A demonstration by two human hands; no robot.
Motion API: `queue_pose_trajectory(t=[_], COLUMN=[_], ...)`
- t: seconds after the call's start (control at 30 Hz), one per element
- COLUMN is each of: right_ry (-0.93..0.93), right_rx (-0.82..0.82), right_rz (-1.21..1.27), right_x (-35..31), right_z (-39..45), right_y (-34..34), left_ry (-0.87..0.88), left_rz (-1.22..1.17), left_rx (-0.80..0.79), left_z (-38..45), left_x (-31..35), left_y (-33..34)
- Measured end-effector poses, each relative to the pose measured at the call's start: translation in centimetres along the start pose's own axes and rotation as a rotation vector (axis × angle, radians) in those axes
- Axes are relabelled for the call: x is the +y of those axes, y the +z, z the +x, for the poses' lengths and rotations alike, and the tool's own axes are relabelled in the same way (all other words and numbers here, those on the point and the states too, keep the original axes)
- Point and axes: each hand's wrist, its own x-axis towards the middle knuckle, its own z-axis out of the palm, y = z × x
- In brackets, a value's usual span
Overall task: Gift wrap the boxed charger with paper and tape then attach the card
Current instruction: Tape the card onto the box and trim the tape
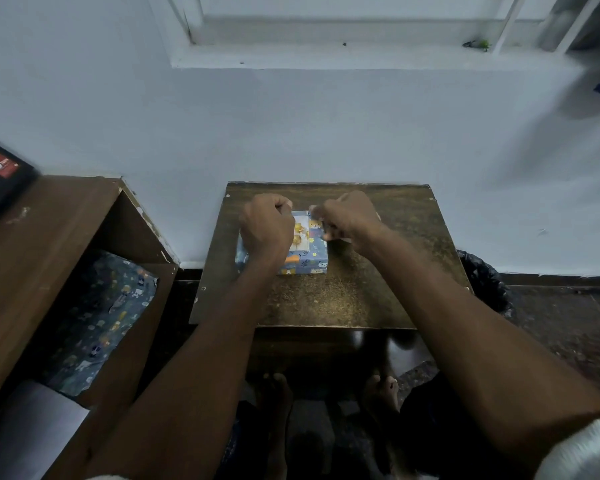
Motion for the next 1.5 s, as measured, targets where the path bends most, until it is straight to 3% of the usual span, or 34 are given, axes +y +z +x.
queue_pose_trajectory(t=[0.27,0.5,0.7,0.83,0.93,1.03,1.13,1.27,1.5], right_ry=[-0.225,-0.348,-0.501,-0.545,-0.605,-0.637,-0.678,-0.72,-0.784], right_rx=[0.125,-0.038,0.022,-0.009,-0.004,-0.034,-0.033,-0.079,-0.123], right_rz=[-0.209,-0.765,-0.919,-0.929,-0.759,-0.554,-0.526,-0.438,-0.387], right_x=[-0.2,3.1,4.4,4.4,3.5,2.7,3.0,2.9,2.0], right_z=[-0.9,-1.2,-0.6,-0.2,-0.2,-0.4,-0.8,-1.4,-2.4], right_y=[-2.6,-9.3,-7.6,-7.1,-8.1,-9.7,-10.5,-10.6,-10.1], left_ry=[0.157,0.194,0.2,0.216,0.231,0.248,0.232,0.098,-0.198], left_rz=[0.008,-0.169,-0.244,-0.209,-0.191,-0.267,-0.405,-0.55,-0.725], left_rx=[-0.037,-0.202,-0.316,-0.407,-0.453,-0.462,-0.549,-0.698,-0.645], left_z=[-0.6,-0.9,-1.8,-1.8,-1.6,-1.6,-1.8,-2.3,-2.5], left_x=[1.8,2.8,3.3,3.2,3.0,3.5,4.0,4.7,5.1], left_y=[0.4,1.2,1.2,0.9,0.8,0.4,0.0,-1.0,-1.8])
